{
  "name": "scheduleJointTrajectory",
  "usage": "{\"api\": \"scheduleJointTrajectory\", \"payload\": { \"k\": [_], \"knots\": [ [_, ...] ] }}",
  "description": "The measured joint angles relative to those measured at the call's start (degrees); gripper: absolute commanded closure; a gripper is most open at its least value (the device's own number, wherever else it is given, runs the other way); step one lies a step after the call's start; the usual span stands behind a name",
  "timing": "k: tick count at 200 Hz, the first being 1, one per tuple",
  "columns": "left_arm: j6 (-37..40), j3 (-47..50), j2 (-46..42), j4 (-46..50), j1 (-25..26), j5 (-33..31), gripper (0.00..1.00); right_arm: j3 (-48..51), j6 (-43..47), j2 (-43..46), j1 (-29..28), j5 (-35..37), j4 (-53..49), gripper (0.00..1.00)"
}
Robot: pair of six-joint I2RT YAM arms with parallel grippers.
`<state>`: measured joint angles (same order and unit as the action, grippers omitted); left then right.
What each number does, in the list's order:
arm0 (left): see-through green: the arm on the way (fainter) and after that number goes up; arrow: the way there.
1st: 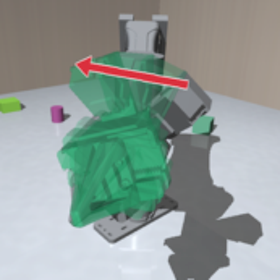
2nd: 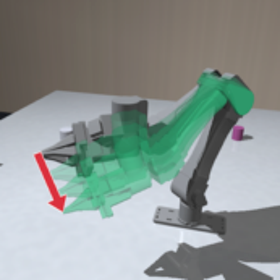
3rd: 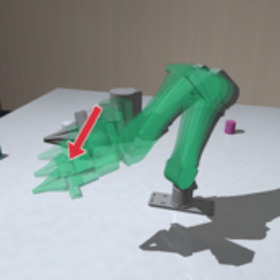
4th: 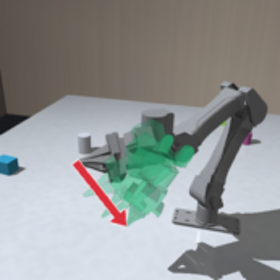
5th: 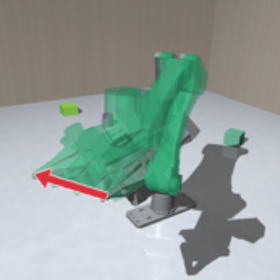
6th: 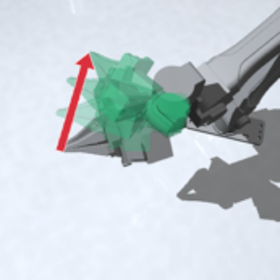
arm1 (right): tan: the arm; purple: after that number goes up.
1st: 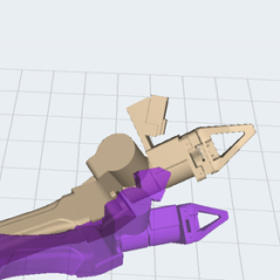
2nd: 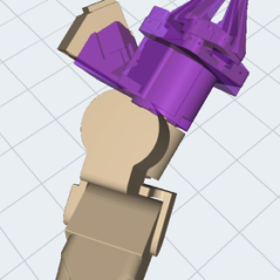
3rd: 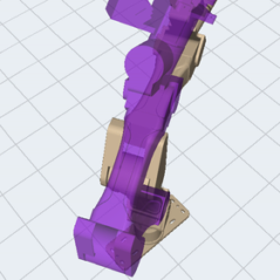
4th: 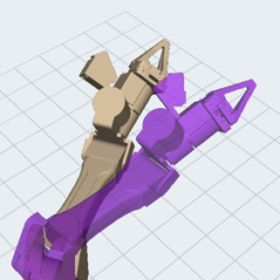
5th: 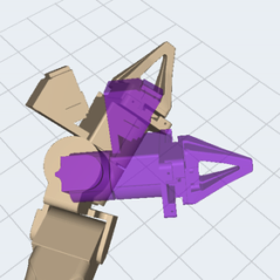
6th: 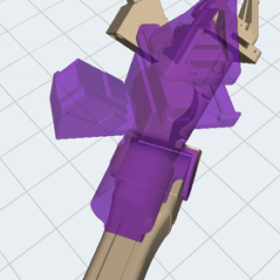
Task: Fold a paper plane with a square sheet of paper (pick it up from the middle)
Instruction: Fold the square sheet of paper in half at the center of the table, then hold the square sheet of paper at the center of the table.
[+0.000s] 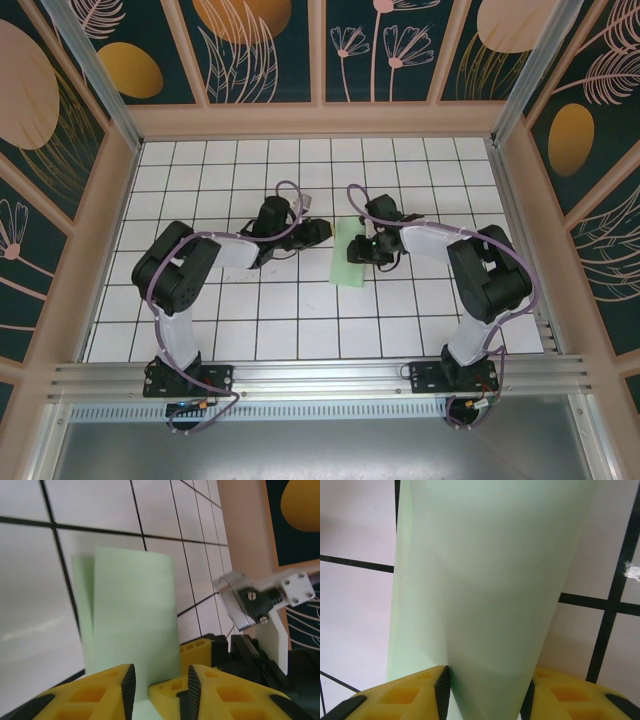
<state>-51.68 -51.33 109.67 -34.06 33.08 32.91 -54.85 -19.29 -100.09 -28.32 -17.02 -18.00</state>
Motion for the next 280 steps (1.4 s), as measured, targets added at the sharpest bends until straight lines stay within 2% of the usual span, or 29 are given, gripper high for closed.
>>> {"api": "scheduleJointTrajectory", "payload": {
  "k": [68,85,135,183,230,260,280],
  "knots": [
    [-0.42,-2.38,4.57,2.69,1.88,1.46,0.97,-0.17,0.96,-0.20,0.15,-0.24,-0.22,0.55],
    [-0.46,-3.28,5.44,4.48,1.88,1.62,1.00,-0.17,0.96,-0.20,0.17,-0.31,-0.22,0.56],
    [0.70,-7.98,7.37,11.21,3.13,1.03,1.00,-0.17,0.94,-0.22,0.26,-0.63,-0.22,0.56],
    [3.37,-11.17,8.48,19.65,3.82,-2.40,1.00,-0.17,-0.55,-0.17,0.39,-0.66,-0.04,0.55],
    [4.79,-13.35,8.57,24.20,4.35,-4.72,1.00,1.81,-5.20,2.05,0.90,-0.63,2.84,0.42],
    [4.98,-13.62,8.57,24.76,4.39,-4.96,1.00,2.97,-9.42,3.63,2.86,-0.66,5.79,0.43],
    [4.96,-13.62,8.57,24.83,4.39,-4.96,1.00,2.99,-11.23,3.63,3.58,-0.85,7.41,0.47]
  ]
}}
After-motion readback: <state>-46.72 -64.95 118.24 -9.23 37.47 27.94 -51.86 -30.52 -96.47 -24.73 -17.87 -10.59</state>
